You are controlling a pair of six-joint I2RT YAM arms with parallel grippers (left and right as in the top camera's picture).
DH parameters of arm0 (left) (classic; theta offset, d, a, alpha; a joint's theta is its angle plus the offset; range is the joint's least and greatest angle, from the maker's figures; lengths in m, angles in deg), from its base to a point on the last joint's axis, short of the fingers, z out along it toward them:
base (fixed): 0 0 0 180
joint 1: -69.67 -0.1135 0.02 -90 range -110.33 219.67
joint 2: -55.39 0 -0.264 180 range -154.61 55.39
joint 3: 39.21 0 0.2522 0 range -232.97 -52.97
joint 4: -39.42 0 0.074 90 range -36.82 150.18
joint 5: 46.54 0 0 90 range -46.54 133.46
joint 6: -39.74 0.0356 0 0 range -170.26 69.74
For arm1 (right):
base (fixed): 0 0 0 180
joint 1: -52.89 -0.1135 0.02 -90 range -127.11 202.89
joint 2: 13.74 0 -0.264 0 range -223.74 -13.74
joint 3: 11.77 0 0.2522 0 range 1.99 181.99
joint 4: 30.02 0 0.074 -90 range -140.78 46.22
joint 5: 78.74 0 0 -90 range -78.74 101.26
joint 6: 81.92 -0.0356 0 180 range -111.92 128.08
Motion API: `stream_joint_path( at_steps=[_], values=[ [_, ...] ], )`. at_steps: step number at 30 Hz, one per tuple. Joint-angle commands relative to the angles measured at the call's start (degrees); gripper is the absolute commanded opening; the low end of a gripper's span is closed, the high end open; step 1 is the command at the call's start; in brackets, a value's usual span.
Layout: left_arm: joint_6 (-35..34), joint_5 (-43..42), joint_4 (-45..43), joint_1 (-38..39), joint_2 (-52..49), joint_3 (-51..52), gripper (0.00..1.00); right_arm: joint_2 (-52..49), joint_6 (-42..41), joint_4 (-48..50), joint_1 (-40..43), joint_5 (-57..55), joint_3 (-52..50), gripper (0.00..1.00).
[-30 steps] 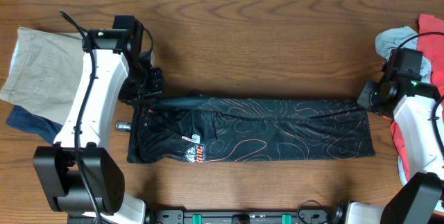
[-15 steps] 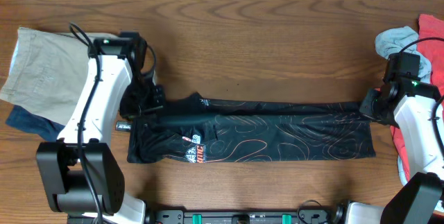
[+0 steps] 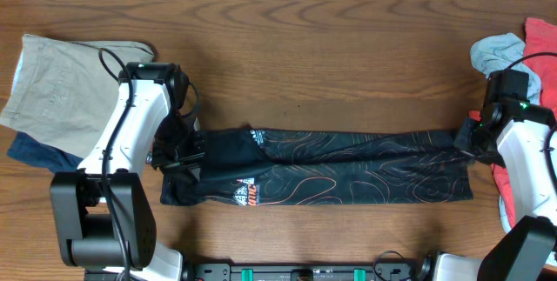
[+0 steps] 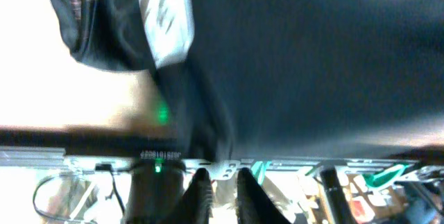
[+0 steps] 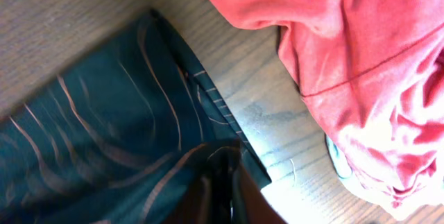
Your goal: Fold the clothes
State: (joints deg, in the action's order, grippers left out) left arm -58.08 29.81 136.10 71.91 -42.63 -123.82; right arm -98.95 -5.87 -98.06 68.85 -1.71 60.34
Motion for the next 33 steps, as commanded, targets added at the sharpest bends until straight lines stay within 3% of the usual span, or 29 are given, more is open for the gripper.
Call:
stream_joint_path(
  at_steps=[1,8,17,19,26,33],
  values=[
    [-0.4,-0.1,0.8,-0.4,0.9,0.1,0.27,0.5,-0.4,-0.3,0.5,-1.6,0.0,0.18],
    [-0.4,-0.1,-1.5,-0.4,0.9,0.1,0.27,0.5,-0.4,-0.6,0.5,0.1,-0.1,0.32],
    [-0.4,-5.0,-14.1,0.3,0.9,0.1,0.30,0.5,0.1,-1.7,0.5,5.5,0.0,0.44],
    [-0.4,-5.0,-16.3,1.1,0.9,0.1,0.36,0.5,1.1,-2.4,0.5,5.5,0.0,0.45],
    [-0.4,-5.0,-18.6,4.0,0.9,0.1,0.37,0.5,8.7,-3.9,0.6,6.7,-0.1,0.58],
    [-0.4,-5.0,-17.4,4.4,0.9,0.1,0.37,-1.4,12.0,-3.6,0.7,7.1,-0.1,0.53]
  ],
)
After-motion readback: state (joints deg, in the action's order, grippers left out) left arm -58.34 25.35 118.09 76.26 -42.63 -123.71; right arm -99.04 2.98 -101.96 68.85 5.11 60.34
